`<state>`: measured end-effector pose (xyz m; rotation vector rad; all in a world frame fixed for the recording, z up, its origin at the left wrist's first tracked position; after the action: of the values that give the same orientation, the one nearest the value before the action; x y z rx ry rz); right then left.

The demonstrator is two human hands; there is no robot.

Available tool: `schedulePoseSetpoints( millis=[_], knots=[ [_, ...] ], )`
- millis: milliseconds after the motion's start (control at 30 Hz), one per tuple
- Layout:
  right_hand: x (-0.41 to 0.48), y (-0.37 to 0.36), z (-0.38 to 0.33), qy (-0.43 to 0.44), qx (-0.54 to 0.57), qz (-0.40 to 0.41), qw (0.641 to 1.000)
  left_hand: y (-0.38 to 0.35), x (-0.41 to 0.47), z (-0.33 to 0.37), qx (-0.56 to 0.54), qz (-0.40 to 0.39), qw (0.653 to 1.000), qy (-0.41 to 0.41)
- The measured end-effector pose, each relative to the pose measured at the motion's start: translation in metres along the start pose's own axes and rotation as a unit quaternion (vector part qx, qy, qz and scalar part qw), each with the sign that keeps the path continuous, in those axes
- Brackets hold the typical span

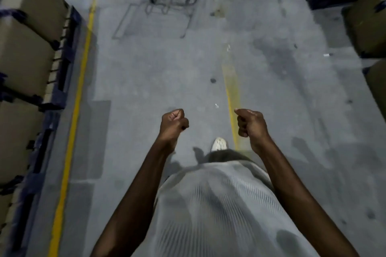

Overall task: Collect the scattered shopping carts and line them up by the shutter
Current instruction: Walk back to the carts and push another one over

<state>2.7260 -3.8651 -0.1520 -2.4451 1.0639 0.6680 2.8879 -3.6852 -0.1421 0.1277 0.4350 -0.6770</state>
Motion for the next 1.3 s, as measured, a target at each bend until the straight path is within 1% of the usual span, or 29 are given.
schedulePoseSetpoints(
  millis=[67, 133, 233, 333, 467, 633, 733, 867, 967, 1133, 1200, 1233, 1300],
  knots=[
    [0.05, -0.011, -0.049, 0.004, 0.006, -0.017, 1.0, 0.002, 0.043, 0.031, -0.011, 0.03, 0.999, -0.008],
    [0.094, -0.029, -0.091, 0.005, -0.011, -0.038, 0.999, 0.006, 0.082, 0.055, -0.007, 0.061, 0.998, -0.014],
    [0.149, -0.069, -0.137, 0.009, -0.036, -0.076, 0.996, 0.016, 0.133, 0.081, -0.016, 0.091, 0.996, -0.012],
    [0.206, -0.105, -0.161, 0.013, -0.058, -0.1, 0.993, 0.028, 0.191, 0.096, -0.048, 0.098, 0.994, 0.005],
    [0.29, -0.147, -0.176, -0.001, -0.106, -0.114, 0.988, 0.053, 0.283, 0.116, -0.079, 0.129, 0.988, 0.043],
    [0.399, -0.206, -0.237, -0.006, -0.118, -0.093, 0.989, 0.09, 0.421, 0.167, -0.104, 0.096, 0.988, 0.062],
    [0.46, -0.246, -0.296, 0.015, -0.106, -0.065, 0.992, 0.114, 0.502, 0.221, -0.102, 0.07, 0.991, 0.058],
    [0.529, -0.292, -0.363, 0.049, -0.124, -0.043, 0.99, 0.146, 0.602, 0.299, -0.072, 0.065, 0.994, 0.049],
    [0.579, -0.313, -0.39, 0.053, -0.148, -0.044, 0.987, 0.161, 0.666, 0.339, -0.071, 0.07, 0.995, 0.027],
    [0.7, -0.339, -0.424, 0.055, -0.208, -0.024, 0.976, 0.18, 0.776, 0.375, -0.101, 0.085, 0.991, 0.005],
    [0.754, -0.36, -0.445, 0.059, -0.224, -0.034, 0.972, 0.189, 0.824, 0.388, -0.115, 0.086, 0.99, -0.003],
    [0.781, -0.374, -0.459, 0.061, -0.232, -0.053, 0.969, 0.193, 0.85, 0.397, -0.114, 0.083, 0.99, -0.011],
    [0.836, -0.409, -0.487, 0.047, -0.267, -0.121, 0.955, 0.203, 0.9, 0.415, -0.105, 0.074, 0.992, -0.014]
  ],
)
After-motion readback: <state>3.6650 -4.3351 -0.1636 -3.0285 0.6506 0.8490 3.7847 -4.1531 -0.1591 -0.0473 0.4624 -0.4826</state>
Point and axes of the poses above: each hand's wrist, its own x-axis towards the middle knuckle, its own y-axis out of the back of the hand, z = x × y, the point moved 8 cm from there along x, towards the middle knuckle, and after that the axes turned 4 degrees about -z, right-handed, at the moved point
